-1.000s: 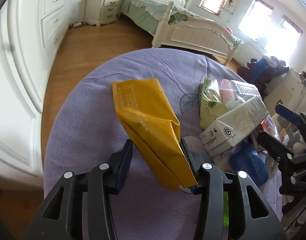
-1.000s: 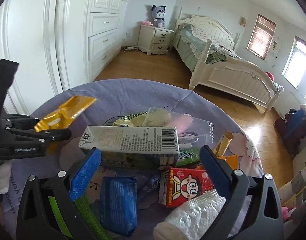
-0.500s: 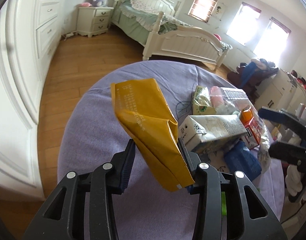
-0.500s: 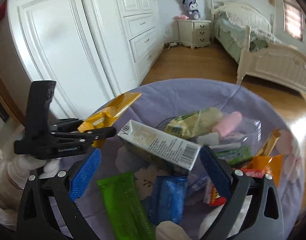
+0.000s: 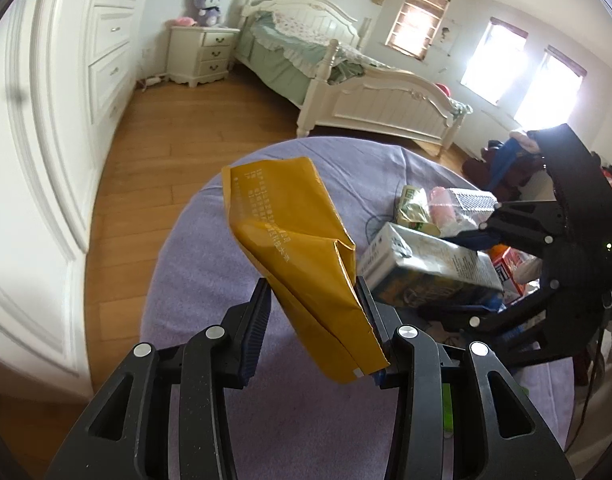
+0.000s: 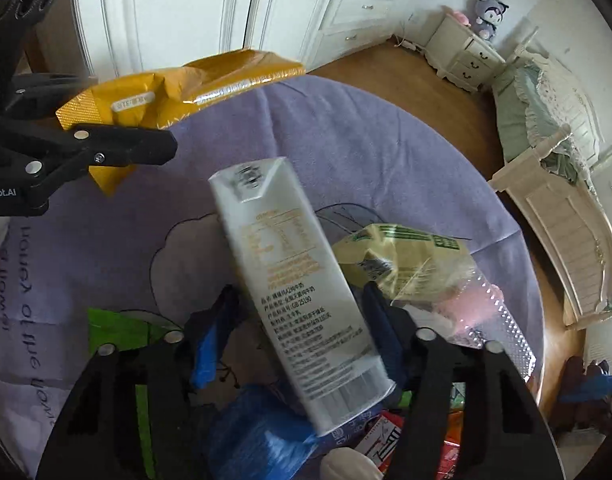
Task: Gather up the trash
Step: 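Grasp the yellow packet with the left tool while the right tool grasps the white milk carton, then carry the packet and carton over the black bin and release both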
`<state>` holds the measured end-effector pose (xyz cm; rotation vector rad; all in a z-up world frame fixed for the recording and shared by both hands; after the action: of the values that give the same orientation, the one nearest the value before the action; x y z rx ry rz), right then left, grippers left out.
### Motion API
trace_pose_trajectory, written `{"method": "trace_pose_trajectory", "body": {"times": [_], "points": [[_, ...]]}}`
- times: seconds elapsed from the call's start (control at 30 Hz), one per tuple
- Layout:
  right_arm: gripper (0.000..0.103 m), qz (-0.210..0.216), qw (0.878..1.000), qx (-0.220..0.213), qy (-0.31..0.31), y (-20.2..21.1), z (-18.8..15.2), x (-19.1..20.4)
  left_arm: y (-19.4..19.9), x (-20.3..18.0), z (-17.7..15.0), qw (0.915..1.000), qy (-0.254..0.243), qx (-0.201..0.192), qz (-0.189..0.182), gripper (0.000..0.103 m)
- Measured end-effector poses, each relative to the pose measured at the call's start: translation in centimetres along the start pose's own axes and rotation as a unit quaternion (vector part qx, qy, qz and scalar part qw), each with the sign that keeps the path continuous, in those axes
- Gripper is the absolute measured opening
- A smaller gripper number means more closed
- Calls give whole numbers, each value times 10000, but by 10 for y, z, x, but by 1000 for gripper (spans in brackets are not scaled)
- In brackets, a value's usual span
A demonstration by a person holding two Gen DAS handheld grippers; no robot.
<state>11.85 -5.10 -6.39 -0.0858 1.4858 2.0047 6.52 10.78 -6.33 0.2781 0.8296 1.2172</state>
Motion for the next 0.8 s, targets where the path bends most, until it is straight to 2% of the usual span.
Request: {"method": "trace_pose_trajectory", "body": {"times": [0.03, 0.13, 0.27, 0.37, 0.43, 0.5, 0.57, 0.7, 0.8], "points": [[40, 91, 9999, 20, -47, 1, -1, -1, 1, 0, 0, 10000, -15, -23, 1, 42], [40, 162, 9993, -93, -315, 13, -7, -1, 4, 1, -2, 9999, 14, -138, -18, 42], [39, 440, 9889, -742, -1207, 48, -19, -13, 9, -3, -2, 9997, -12, -237, -20, 42], [39, 761, 9616, -1312, -2287, 78, -35, -36, 17, -18, 2, 9993, -132, -329, -149, 42], [39, 969, 9363, -1638, -2953, 95, -53, -49, 24, -34, 6, 9984, -301, -408, -248, 42], [39, 1003, 9116, -1883, -3514, 109, -72, -60, 28, -54, 9, 9970, -456, -449, -430, 42], [39, 806, 8930, -2095, -3900, 124, -94, -67, 31, -75, 11, 9951, -620, -471, -609, 42], [39, 80, 8643, -2330, -4457, 151, -138, -72, 24, -128, 11, 9884, -1009, -425, -1047, 42], [39, -564, 8441, -2355, -4783, 172, -182, -75, 9, -174, 6, 9811, -1268, -226, -1441, 42]]}}
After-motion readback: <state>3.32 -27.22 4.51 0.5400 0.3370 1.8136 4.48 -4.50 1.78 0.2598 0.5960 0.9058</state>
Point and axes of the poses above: each gripper's, at about its wrist camera, not at the fingertips, and y roughly against the way its jaws point, x to its left, z to its top, the point moved 2 cm from there along -y, roughly the way its jaws point, and after that the axes turned 12 degrees about -z, right-handed, at the moved point
